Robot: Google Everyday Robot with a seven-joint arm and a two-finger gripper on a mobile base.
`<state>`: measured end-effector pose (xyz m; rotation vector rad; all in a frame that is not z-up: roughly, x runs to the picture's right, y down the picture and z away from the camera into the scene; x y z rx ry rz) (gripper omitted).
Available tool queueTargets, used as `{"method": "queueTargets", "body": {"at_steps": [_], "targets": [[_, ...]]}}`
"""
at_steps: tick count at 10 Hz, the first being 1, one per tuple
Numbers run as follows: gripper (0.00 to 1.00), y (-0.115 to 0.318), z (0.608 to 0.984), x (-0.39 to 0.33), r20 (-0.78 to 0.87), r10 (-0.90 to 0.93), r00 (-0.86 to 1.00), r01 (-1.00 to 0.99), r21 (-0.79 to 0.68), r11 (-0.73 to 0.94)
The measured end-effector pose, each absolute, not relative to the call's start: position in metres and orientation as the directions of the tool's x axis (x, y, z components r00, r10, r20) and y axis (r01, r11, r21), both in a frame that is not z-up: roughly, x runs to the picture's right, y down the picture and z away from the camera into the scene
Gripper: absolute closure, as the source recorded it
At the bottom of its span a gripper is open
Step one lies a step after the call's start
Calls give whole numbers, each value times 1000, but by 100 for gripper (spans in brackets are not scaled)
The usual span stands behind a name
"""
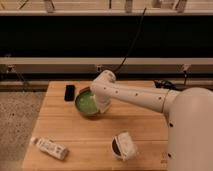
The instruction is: Drag the ceramic bowl in a circle
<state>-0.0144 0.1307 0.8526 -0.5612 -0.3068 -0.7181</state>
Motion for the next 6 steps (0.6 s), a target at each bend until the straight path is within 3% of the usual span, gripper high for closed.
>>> {"method": "queueTargets", "body": {"at_steps": [6], "targets": [[98, 135, 847, -13, 466, -523, 714, 695, -380, 611]]}}
